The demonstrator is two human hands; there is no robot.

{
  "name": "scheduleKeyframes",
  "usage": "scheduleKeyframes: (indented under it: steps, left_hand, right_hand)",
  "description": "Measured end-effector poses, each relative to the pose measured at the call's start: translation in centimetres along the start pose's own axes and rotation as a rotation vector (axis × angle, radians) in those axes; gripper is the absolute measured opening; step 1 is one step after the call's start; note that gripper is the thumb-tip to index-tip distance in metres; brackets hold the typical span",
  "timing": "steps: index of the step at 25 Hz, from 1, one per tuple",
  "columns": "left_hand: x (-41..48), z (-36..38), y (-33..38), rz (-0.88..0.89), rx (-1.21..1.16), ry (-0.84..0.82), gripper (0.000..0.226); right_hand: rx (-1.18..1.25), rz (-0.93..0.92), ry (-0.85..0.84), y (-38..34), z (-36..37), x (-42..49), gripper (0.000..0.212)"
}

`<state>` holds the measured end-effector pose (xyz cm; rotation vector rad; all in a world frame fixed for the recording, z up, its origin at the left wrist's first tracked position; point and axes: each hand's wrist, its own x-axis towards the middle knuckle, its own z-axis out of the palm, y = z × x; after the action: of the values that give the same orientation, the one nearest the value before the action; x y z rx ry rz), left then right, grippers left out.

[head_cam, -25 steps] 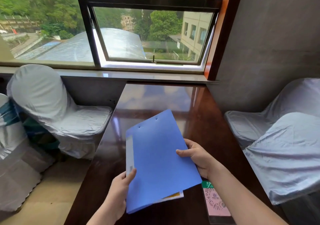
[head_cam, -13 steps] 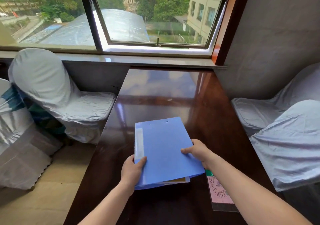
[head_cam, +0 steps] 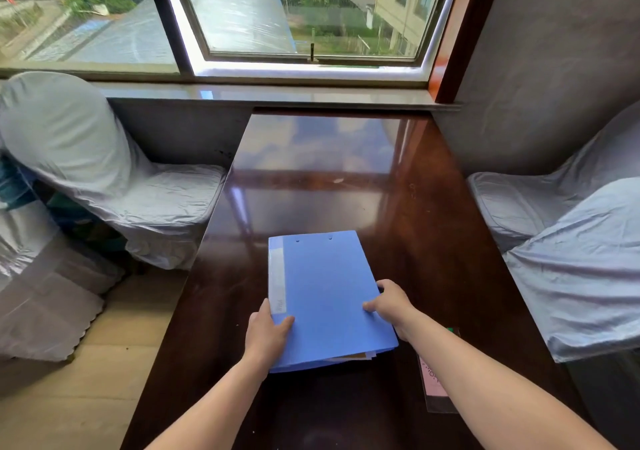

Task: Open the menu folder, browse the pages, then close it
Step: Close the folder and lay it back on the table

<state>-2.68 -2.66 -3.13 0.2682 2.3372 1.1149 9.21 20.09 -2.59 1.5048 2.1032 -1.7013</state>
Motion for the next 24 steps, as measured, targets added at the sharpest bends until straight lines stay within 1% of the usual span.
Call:
scheduleKeyframes:
  steps: [2,4,6,9,12,16,24]
  left_hand:
    - [0.4,0.1,0.2,0.005,0.015,-0.033,0.034]
    - [0.8,0.3,0.3,-0.015,0.032,-0.050,0.039]
    - [1.2,0.5,0.2,-0.043,0.049,-0.046,0.049]
    - [1.8,0.8,0.0,-0.082,0.094,-0.023,0.061]
    - [2.1,1.0,0.1,-0.064,0.166,-0.009,0.063]
    - [2.1,1.0,0.5,-0.006,0.296,-0.003,0.062]
    - [2.2,1.0,0.1,0.060,0.390,-0.054,0.065]
  right_hand:
    - [-0.030,0.005,0.016,0.5,0.3,0.2,0.032]
    - [-0.046,0.020,0.034,1.0,0.7,0.3,0.039]
    - [-0.063,0.035,0.051,1.4,0.9,0.4,0.044]
    - [-0.082,0.035,0.073,1.6,1.0,0.6,0.043]
    - [-0.103,0.030,0.077,1.8,1.0,0.7,0.047]
    - [-0.180,0.014,0.094,2.2,0.8,0.7,0.059]
    - [-0.225,0.006,0.108,2.7,0.6,0.6,0.055]
